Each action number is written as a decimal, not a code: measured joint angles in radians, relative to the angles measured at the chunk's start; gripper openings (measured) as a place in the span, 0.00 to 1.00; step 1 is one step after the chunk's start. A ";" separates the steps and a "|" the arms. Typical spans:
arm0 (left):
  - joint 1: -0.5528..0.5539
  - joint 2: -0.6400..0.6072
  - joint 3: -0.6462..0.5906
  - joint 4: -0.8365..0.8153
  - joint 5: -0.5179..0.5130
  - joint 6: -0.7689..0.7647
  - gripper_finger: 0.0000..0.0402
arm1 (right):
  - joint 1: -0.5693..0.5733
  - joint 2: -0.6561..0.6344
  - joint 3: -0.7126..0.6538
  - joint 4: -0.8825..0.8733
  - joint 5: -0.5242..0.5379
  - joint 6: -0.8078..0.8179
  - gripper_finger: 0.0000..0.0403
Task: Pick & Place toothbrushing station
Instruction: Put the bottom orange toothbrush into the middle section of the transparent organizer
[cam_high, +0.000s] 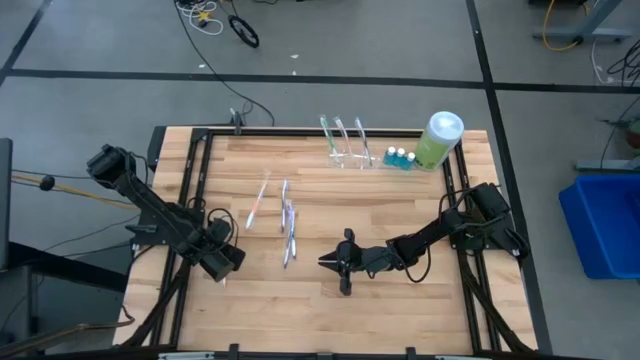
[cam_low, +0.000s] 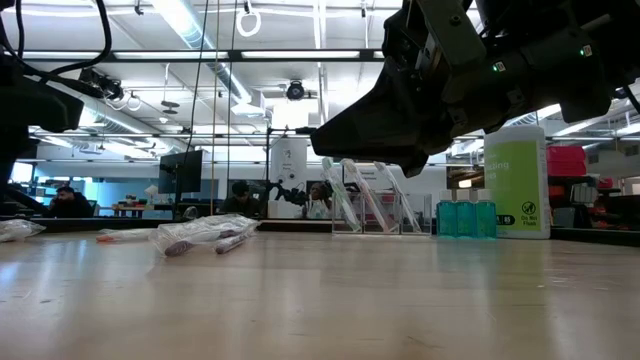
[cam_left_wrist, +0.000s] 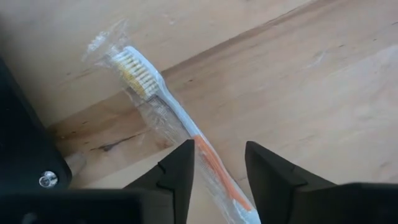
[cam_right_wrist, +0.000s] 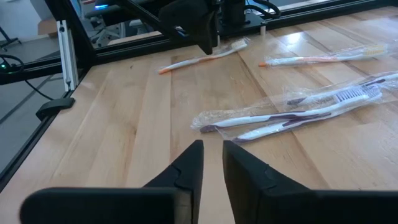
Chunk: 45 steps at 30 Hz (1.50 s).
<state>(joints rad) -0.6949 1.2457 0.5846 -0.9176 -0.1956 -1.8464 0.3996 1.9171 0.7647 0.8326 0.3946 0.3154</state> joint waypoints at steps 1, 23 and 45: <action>0.000 0.000 0.000 0.000 -0.002 -0.004 0.37 | 0.000 0.000 0.000 0.000 0.000 0.000 0.18; 0.000 0.000 -0.001 0.020 0.002 -0.156 0.32 | 0.000 0.000 0.000 0.000 0.000 0.000 0.02; 0.000 0.144 0.003 0.076 0.050 -0.215 0.32 | 0.000 0.000 0.000 0.003 0.017 0.000 0.16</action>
<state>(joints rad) -0.6952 1.3899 0.5874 -0.8417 -0.1458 -2.0614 0.3996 1.9171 0.7647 0.8356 0.4121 0.3154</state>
